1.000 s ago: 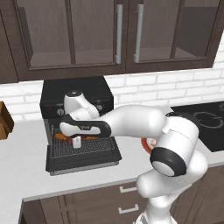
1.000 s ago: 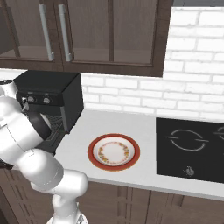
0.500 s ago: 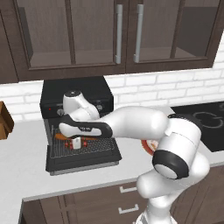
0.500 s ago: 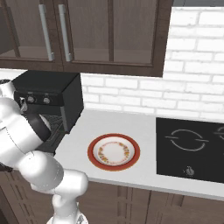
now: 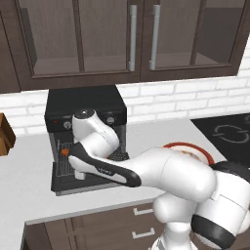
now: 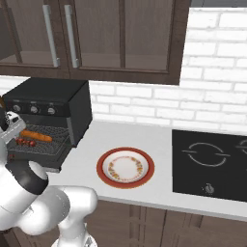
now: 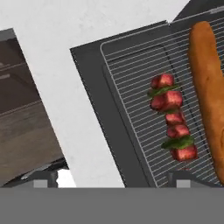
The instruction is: Pick up the kebab skewer and baguette bread, and place them inside the toaster oven. Close the toaster oven door and start by setting the timer.
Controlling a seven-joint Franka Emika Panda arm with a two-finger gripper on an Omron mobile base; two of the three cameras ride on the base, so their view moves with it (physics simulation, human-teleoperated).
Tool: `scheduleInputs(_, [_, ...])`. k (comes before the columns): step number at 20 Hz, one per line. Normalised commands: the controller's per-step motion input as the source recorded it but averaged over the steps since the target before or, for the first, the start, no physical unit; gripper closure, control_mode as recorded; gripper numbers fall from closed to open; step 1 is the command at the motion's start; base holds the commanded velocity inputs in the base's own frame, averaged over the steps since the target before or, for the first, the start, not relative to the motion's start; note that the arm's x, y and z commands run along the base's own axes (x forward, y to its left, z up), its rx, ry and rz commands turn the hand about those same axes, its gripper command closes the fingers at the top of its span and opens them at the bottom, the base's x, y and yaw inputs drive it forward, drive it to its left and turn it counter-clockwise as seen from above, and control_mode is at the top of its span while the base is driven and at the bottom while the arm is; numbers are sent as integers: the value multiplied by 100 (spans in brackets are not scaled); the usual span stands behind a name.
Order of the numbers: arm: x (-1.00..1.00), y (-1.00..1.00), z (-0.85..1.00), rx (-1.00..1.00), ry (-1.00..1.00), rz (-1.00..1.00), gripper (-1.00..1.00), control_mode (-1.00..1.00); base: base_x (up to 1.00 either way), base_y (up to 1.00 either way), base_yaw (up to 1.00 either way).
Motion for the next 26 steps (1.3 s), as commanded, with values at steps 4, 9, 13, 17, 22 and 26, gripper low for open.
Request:
scheduleInputs(4, [-3, -3, 0, 13, -12, -78, -100, -100, 0, 0, 0])
scheduleInputs(9, [0, 2, 0, 18, -20, -70, -100, -100, 0, 0, 0])
scheduleInputs(13, [-5, 4, 0, 26, -9, -65, -100, -100, 0, 0, 0])
scheduleInputs(17, [-5, 17, 0, 26, -5, -49, -100, -100, 0, 0, 0])
scheduleInputs(22, [-20, 4, 1, 27, -2, -34, -100, -100, 0, 0, 0])
scheduleInputs(26, [-9, 0, -2, 6, 0, -18, -100, -100, 0, 0, 0])
